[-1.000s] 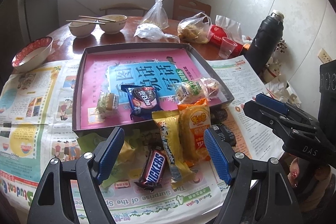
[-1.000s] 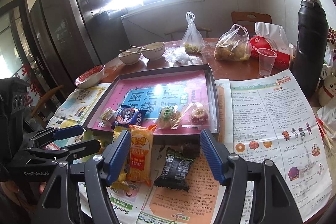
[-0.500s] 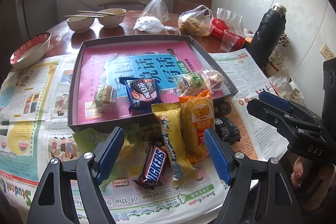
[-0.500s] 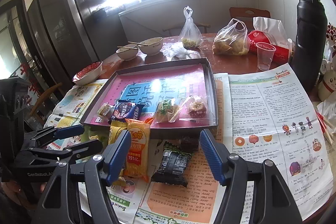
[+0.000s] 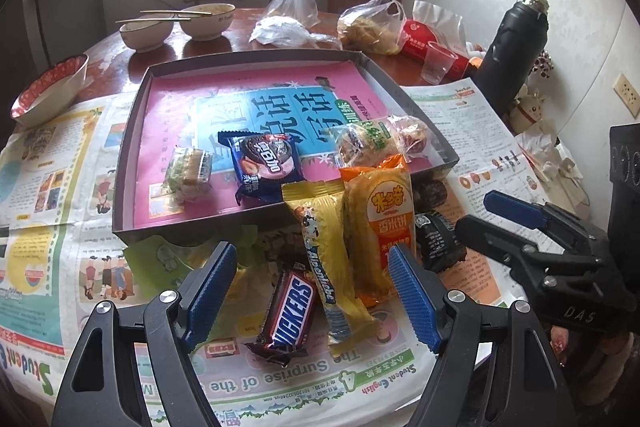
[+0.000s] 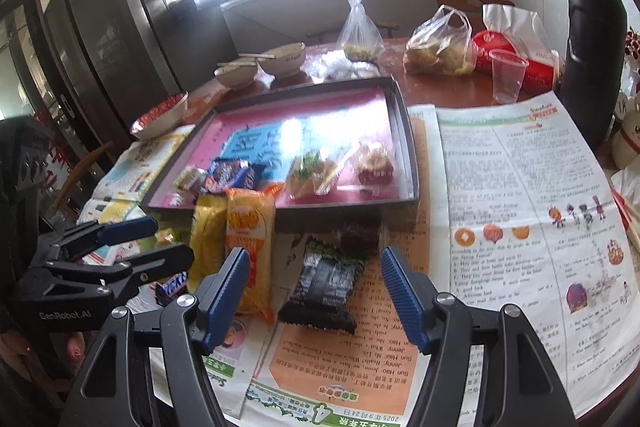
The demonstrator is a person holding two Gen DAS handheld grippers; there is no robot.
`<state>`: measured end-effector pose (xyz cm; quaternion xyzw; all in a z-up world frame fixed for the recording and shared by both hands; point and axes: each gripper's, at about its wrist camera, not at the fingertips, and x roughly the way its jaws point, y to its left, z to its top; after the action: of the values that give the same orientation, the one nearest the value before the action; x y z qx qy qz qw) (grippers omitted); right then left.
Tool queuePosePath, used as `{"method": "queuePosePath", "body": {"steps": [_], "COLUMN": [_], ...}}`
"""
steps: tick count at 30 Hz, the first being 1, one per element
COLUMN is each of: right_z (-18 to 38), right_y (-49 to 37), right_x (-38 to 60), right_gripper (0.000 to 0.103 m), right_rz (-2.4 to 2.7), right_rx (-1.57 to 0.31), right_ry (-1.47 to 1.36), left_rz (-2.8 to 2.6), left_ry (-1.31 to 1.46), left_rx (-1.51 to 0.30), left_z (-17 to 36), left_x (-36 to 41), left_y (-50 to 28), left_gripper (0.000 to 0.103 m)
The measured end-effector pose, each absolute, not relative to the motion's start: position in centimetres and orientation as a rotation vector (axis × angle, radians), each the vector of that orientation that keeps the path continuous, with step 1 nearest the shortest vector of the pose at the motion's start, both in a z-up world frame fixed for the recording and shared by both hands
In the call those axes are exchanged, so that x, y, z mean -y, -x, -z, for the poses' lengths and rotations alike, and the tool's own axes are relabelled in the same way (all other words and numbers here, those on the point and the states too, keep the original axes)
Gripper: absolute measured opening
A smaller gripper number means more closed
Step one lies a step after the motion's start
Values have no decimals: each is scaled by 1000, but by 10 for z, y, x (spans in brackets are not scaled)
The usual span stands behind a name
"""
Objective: Organize snacks
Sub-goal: 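Move both tools down toward the snacks lying beside the tray, then grasp gold-wrapped bar with left tool while right tool grasps dark green packet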
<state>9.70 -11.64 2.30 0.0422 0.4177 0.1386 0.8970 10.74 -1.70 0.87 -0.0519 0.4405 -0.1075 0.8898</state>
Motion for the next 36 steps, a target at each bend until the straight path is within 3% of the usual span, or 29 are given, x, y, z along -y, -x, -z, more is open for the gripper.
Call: {"method": "queuePosePath", "body": {"steps": [14, 18, 23, 31, 34, 36], "right_z": [-1, 4, 12, 17, 16, 16], "right_y": [-105, -107, -109, -105, -105, -105], "right_x": [110, 106, 103, 94, 96, 97], "right_gripper": [68, 68, 68, 49, 44, 42], "right_rz": [-251, -229, -217, -238, -252, -266], "right_rx": [-928, -939, -953, -934, -934, -939], "right_ry": [-53, -28, -9, 34, 19, 10], "left_rz": [223, 232, 236, 234, 237, 239], "left_ry": [118, 134, 139, 142, 147, 147], "left_rx": [-932, -929, -929, -946, -955, -964], "left_z": [1, 2, 4, 11, 15, 18], "left_x": [18, 17, 19, 22, 24, 25], "left_y": [-114, -117, -120, -125, -129, -130], "left_gripper": [78, 66, 63, 57, 48, 37]}}
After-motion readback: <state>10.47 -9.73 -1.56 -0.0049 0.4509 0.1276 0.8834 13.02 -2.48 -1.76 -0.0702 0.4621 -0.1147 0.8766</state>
